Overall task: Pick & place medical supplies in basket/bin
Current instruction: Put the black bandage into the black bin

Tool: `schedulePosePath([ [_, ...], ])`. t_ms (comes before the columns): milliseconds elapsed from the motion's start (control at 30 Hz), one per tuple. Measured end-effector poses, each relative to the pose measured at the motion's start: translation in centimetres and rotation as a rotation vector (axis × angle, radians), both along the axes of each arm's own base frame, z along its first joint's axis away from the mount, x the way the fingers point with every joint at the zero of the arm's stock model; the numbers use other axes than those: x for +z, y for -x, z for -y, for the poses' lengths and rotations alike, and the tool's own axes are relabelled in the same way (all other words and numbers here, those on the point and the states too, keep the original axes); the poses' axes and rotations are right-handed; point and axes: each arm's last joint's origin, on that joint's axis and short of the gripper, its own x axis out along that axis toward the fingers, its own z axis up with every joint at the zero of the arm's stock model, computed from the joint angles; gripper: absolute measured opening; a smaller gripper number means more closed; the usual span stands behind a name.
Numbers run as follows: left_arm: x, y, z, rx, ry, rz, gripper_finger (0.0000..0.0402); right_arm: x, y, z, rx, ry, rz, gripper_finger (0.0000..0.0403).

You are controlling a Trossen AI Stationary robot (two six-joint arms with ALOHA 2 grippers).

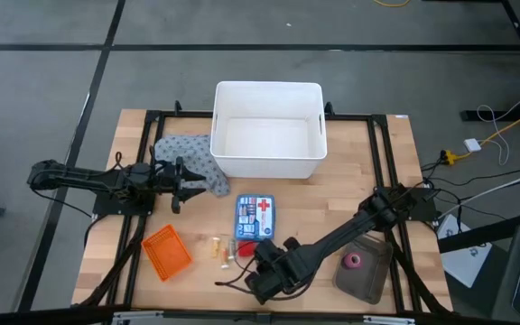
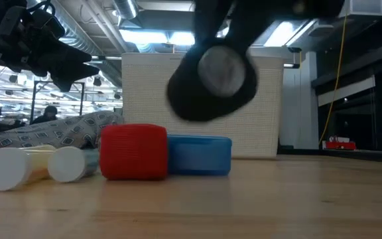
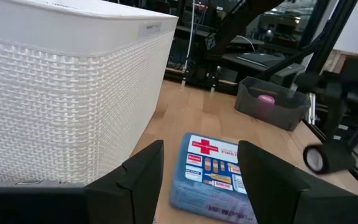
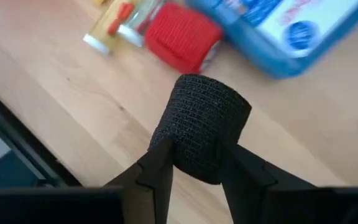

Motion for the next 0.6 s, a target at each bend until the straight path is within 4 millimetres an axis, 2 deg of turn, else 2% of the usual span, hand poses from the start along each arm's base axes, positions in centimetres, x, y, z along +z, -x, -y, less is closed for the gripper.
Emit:
schedulePosePath([
  [200, 0.0, 0.0, 0.0, -0.001, 0.000, 0.000, 0.0201, 3.9, 3.2, 0.0, -0.078, 0.058, -0.148, 0.0118],
  [400, 0.0, 0.0, 0.0, -0.018, 0.002, 0.001, 0.0201, 5.6, 5.0, -1.6, -0.062, -0.013, -0.121, 0.0092],
  [600, 0.1, 0.0, 0.1, -0.020, 0.001, 0.006, 0.0201, 5.8, 5.9, -2.6, -0.028, 0.066, -0.053, 0.0067],
])
